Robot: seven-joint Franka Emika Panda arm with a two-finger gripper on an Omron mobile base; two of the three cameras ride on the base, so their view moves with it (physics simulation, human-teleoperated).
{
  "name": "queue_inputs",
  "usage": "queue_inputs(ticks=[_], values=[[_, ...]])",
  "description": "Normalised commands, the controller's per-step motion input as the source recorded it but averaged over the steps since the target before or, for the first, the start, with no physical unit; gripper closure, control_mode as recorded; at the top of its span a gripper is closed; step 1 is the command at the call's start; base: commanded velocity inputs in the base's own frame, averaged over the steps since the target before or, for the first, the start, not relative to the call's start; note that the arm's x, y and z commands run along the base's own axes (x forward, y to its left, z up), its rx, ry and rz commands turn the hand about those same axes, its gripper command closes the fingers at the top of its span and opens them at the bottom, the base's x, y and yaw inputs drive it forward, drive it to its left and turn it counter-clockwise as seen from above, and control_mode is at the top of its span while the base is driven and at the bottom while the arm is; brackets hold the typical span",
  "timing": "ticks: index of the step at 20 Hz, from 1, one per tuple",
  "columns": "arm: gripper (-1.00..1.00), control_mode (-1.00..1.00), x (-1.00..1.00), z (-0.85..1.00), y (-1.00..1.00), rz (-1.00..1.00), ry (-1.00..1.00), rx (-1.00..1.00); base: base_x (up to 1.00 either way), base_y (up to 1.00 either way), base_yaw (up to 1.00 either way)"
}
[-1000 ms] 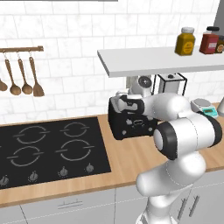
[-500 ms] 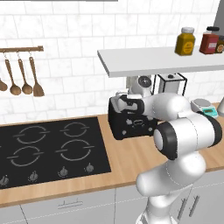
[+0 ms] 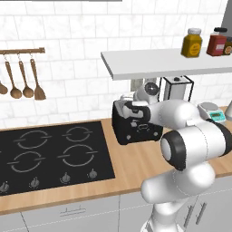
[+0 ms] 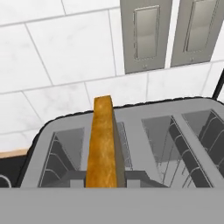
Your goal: Start the toaster. Once the lever pops up, take the bread to the plate on the dining counter.
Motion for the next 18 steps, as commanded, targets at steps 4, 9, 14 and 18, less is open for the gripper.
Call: queue_inputs(ticks=[4,9,14,18], values=[[1.0,-1.0,-0.12,-0.05,0.0,0.0,-0.09,0.0,0.0,0.0,0.0],[1.0,-1.0,-0.09,0.32,0.0,0.0,-0.01,0.0,0.0,0.0,0.0],[1.0,-1.0,-0.09,0.58,0.0,0.0,0.0,0.0,0.0,0.0,0.0],[1.0,-1.0,-0.26,0.41,0.0,0.0,0.0,0.0,0.0,0.0,0.0]])
